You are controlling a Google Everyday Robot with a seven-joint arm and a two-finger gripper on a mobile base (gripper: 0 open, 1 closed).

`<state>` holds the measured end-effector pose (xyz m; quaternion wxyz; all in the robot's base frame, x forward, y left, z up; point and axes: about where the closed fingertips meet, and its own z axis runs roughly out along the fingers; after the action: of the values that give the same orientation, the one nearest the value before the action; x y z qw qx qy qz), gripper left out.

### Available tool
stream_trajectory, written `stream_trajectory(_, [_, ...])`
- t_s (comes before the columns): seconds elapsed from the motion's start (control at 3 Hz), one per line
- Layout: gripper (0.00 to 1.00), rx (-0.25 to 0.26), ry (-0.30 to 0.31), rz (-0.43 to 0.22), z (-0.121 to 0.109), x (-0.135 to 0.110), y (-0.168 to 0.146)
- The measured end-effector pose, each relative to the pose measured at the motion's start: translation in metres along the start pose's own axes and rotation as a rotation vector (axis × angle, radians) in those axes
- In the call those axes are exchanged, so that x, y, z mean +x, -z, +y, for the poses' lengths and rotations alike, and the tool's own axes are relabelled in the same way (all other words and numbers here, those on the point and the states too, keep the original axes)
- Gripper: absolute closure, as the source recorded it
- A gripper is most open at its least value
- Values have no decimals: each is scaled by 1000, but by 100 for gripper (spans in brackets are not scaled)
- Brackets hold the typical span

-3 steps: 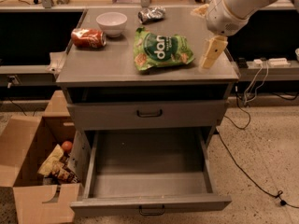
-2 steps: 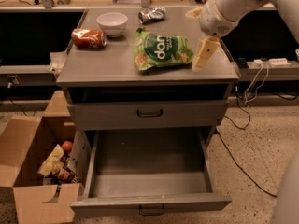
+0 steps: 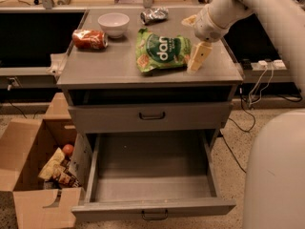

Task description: Place green rice chip bag into middle drawer

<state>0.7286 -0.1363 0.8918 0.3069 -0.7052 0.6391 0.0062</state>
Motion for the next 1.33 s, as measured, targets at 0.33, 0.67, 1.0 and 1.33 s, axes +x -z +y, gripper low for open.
stream_trajectory(0.33, [0,-22,1,-31,-5,-5,-19])
stream_trajectory(0.67, [21,-52,-3,-81,-7,-12,-39])
stream_trajectory(1.0, [45,-68,-4,-109,-5,-15,-48])
stream_trajectory(1.33, [67,-68,9,-171,-2,-26,-42])
